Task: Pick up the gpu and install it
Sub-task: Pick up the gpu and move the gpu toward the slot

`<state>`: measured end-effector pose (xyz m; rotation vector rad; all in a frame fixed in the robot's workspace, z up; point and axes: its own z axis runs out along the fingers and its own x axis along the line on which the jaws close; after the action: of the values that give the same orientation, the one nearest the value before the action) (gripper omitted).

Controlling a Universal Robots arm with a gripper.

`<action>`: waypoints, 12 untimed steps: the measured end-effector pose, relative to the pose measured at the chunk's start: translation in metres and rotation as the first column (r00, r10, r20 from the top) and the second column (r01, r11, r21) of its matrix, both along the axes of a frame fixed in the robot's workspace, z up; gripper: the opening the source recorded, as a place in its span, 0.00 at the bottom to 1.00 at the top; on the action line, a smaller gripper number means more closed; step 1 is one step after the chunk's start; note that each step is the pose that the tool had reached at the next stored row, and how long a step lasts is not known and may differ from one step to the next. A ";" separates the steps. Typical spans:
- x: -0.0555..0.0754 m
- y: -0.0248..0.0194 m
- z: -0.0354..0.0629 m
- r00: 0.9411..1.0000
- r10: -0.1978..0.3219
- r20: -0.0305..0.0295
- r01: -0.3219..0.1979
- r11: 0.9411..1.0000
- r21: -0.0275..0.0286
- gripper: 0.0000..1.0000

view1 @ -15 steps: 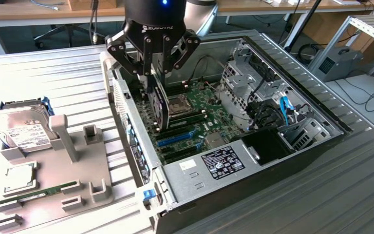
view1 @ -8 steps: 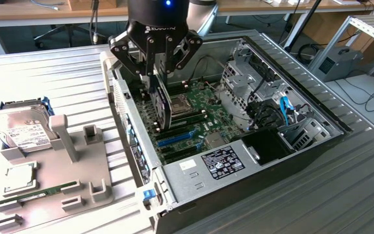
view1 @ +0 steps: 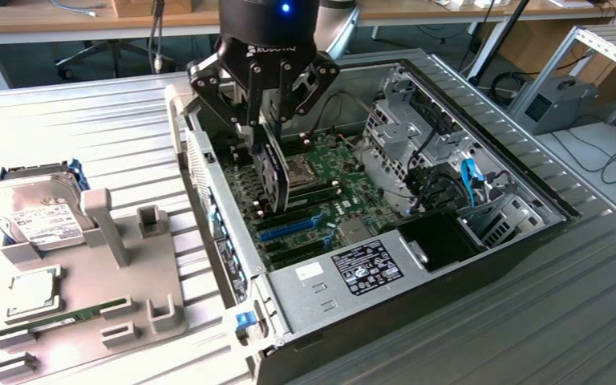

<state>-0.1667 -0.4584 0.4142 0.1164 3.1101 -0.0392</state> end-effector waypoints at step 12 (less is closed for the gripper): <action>0.009 0.0003 -0.0057 1.000 0.000 0.000 0.000 1.000 -0.001 0.26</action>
<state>-0.1580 -0.4582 0.4086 0.1163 3.1101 -0.0414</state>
